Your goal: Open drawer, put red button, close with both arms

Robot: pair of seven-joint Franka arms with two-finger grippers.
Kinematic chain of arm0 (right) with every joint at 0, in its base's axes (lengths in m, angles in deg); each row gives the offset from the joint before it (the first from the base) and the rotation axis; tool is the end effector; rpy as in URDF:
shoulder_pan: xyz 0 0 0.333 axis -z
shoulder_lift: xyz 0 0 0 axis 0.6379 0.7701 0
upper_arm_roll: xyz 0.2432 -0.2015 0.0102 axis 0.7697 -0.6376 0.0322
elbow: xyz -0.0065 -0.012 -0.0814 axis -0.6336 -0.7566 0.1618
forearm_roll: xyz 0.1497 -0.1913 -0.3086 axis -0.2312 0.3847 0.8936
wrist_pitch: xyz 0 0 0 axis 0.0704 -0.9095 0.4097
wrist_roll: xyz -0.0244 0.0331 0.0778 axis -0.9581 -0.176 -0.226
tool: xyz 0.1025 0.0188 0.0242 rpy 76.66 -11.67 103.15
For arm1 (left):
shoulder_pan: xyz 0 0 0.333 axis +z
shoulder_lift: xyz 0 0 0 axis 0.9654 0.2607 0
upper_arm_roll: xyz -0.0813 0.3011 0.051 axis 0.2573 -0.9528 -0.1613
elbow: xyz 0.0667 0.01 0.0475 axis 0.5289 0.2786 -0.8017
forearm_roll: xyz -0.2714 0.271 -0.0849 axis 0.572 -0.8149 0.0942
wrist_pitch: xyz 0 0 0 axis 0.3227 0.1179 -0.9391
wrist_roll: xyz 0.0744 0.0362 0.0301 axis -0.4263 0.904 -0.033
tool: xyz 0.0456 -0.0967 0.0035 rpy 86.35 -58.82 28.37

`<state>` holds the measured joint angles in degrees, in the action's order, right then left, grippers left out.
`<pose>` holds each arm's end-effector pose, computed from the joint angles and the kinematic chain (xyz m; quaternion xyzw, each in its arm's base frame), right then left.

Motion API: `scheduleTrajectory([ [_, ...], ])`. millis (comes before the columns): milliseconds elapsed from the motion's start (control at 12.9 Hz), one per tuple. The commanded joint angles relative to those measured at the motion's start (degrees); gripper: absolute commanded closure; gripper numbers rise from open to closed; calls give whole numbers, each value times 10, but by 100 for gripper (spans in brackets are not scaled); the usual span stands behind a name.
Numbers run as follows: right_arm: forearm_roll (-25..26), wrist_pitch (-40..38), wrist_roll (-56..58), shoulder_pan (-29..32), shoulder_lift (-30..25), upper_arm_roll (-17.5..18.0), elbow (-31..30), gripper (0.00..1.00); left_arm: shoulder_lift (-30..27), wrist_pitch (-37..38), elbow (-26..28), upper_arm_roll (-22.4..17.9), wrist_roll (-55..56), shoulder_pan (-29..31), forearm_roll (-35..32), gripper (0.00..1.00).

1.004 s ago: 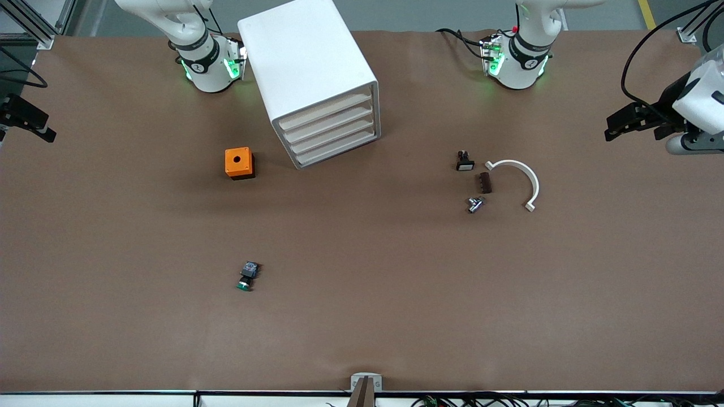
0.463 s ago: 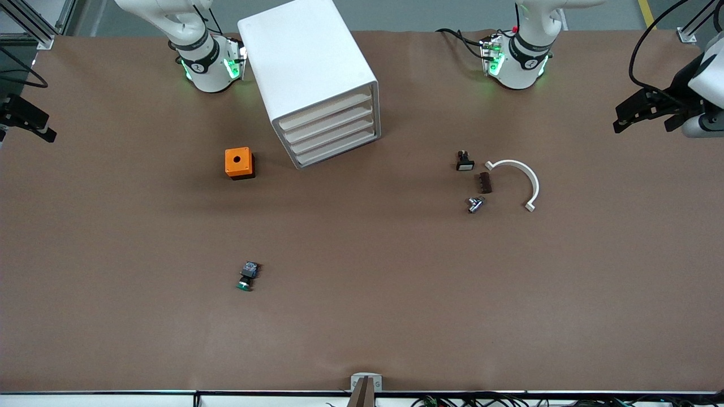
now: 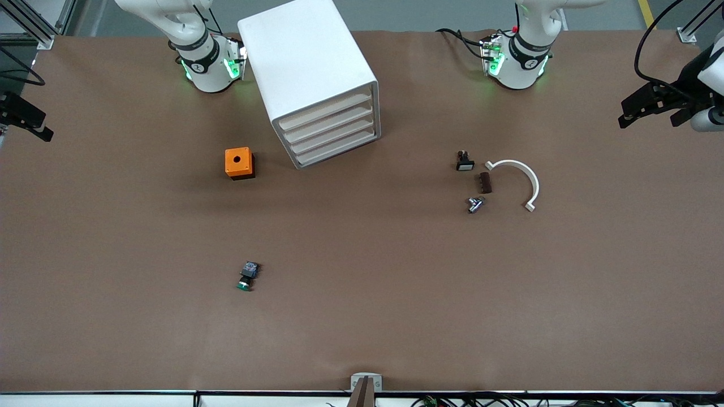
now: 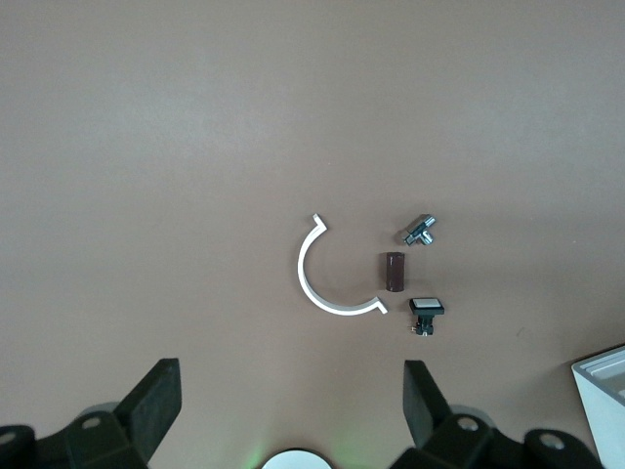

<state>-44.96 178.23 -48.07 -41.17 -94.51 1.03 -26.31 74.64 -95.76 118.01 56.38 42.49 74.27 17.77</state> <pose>0.5176 -0.0658 0.6597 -0.9992 0.0144 -0.0374 0.0058 0.5120 -0.0265 0.6474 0.9998 0.0080 -0.0165 0.0040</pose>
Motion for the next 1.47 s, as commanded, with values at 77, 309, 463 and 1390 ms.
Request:
scheduleTrajectory([
  [77, 4, -17, 4, -1, 0, 1, 20, 0, 3, 9, -7, 1, -2, 2, -4, 0],
  [309, 4, -24, 4, 0, 8, 1, 29, 0, 6, 9, -7, 2, 0, 0, -4, 0],
  [463, 3, -25, 5, 0, 8, 1, 27, 0, 8, 9, -7, 2, 0, 1, -4, 0],
  [1390, 2, -42, 7, 0, 4, 1, 4, 0, 36, 4, -29, 4, 2, -3, -4, 0],
])
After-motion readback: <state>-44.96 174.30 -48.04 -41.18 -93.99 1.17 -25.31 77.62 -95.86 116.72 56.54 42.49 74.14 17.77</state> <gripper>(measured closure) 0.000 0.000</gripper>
